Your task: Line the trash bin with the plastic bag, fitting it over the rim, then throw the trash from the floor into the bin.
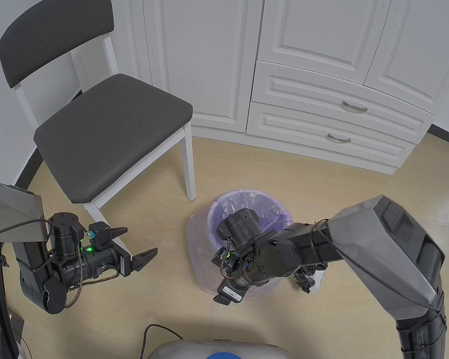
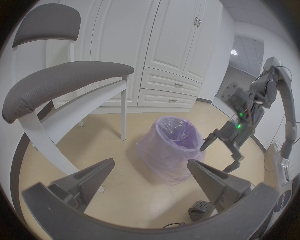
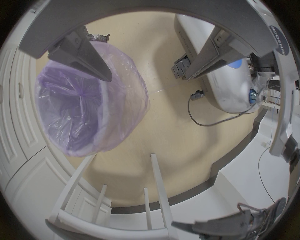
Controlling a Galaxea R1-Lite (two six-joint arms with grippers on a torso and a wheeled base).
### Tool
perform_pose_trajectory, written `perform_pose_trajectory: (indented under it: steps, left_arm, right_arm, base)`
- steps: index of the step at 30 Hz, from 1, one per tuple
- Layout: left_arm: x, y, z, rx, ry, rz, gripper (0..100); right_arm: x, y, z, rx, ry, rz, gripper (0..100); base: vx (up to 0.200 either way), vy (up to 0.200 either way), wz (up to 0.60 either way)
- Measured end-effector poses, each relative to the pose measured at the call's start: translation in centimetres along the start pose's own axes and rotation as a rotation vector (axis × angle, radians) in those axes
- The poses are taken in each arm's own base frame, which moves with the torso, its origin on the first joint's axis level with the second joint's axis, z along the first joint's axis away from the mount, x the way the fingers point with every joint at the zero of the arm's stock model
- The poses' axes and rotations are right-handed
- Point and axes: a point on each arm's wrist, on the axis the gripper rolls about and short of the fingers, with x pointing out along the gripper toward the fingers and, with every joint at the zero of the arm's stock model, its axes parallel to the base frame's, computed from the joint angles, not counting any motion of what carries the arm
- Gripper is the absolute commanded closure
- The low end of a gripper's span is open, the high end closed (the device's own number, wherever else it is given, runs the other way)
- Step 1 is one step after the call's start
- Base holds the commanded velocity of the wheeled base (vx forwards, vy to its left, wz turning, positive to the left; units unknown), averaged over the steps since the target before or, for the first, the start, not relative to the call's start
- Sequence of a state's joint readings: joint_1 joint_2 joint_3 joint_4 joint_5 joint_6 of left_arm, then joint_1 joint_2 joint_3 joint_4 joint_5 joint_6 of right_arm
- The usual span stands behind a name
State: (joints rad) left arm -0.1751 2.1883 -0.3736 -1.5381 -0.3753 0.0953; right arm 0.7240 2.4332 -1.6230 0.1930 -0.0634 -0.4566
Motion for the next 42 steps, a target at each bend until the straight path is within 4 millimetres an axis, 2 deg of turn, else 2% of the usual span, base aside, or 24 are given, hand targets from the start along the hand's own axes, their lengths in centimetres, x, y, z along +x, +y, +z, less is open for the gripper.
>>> perform_pose_trajectory:
  steps: [4,9,11,15,19,24,29,32,37,42]
  left_arm:
    - [0.0,-0.1,0.0,-0.001,0.002,-0.002,0]
    - [0.0,-0.1,-0.1,-0.001,0.004,-0.003,0]
    - [0.0,-0.1,-0.1,-0.001,0.004,-0.003,0]
    - [0.0,-0.1,-0.1,-0.001,0.003,-0.003,0]
    - [0.1,-0.1,-0.1,0.000,0.003,-0.003,0]
    - [0.1,-0.1,-0.1,0.000,0.003,-0.004,0]
    - [0.1,-0.2,-0.1,0.000,0.006,-0.008,0]
    - [0.2,-0.5,-0.3,0.000,0.012,-0.015,0]
    - [0.3,-0.6,-0.4,-0.001,0.017,-0.022,0]
    - [0.3,-0.7,-0.4,0.000,0.018,-0.023,0]
  right_arm:
    - [-2.8,0.0,0.8,0.067,-0.023,-0.063,0]
    - [-5.3,-0.6,2.0,0.201,-0.055,-0.187,0]
    - [-6.1,-1.2,2.4,0.248,-0.065,-0.265,0]
    - [-6.5,-2.8,3.0,0.344,-0.061,-0.431,0]
    - [-5.3,-4.3,3.5,0.410,-0.061,-0.530,0]
    - [-2.3,-6.1,3.6,0.459,-0.051,-0.617,0]
    - [1.6,-7.1,2.1,0.438,0.042,-0.706,0]
    - [3.0,-7.3,1.2,0.411,0.096,-0.752,0]
    - [3.9,-7.5,0.5,0.386,0.148,-0.792,0]
    - [3.4,-7.8,0.5,0.351,0.188,-0.828,0]
  base:
    - [0.000,0.000,0.00]
    - [0.000,0.000,0.00]
    - [0.000,0.000,0.00]
    - [0.000,0.000,0.00]
    - [0.000,0.000,0.00]
    - [0.000,0.000,0.00]
    - [0.000,0.000,0.00]
    - [0.000,0.000,0.00]
    - [0.000,0.000,0.00]
    - [0.000,0.000,0.00]
